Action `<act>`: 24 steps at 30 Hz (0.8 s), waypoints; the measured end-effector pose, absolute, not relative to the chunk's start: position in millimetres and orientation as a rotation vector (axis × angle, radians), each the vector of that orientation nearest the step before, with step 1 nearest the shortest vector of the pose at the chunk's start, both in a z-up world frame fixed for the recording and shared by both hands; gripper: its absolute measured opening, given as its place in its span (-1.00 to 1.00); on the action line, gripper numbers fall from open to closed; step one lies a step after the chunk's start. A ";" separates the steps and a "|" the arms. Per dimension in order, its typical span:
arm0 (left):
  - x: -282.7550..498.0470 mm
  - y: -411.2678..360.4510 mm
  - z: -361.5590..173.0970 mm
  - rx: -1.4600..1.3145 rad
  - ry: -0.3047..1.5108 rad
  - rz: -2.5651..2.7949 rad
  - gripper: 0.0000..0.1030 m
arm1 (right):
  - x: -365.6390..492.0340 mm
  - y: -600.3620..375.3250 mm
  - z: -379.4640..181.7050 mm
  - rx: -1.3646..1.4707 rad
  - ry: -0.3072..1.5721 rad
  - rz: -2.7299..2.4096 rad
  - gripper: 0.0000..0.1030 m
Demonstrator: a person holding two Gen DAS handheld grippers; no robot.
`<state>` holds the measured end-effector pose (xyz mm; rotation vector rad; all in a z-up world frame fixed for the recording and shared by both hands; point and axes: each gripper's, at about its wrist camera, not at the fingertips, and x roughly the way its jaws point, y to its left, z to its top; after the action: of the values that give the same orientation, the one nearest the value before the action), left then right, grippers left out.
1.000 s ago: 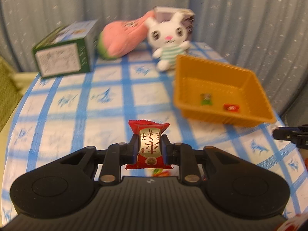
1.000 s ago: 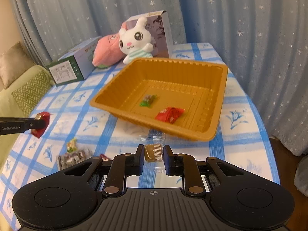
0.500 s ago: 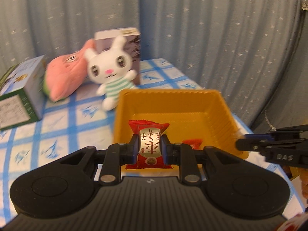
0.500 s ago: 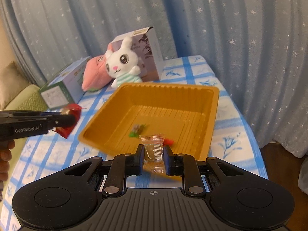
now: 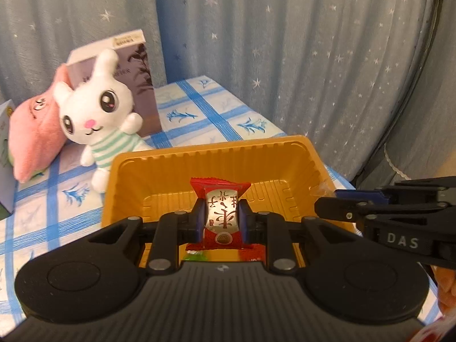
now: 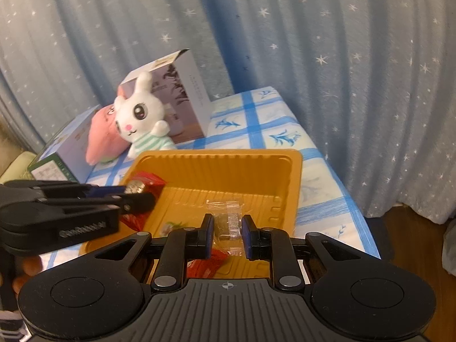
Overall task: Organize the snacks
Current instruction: 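Carry the red-and-gold packet over the tray while the right carries the clear candy, then open the left gripper into the tray while the right releases the clear candy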
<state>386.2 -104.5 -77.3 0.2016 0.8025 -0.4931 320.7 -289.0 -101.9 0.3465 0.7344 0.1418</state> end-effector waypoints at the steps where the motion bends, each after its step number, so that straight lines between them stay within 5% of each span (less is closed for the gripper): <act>1: 389.3 -107.5 -80.2 0.203 0.809 -0.495 -0.57 | 322.6 -290.9 -102.6 0.350 0.735 0.137 -0.59; 24: 422.1 -110.2 -107.8 0.220 0.872 -0.456 -0.56 | 346.5 -307.2 -117.0 0.383 0.763 0.118 -0.59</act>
<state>422.1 -110.2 -107.8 0.2203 0.8716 -0.4562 346.5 -307.2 -117.0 0.3830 0.7626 0.1185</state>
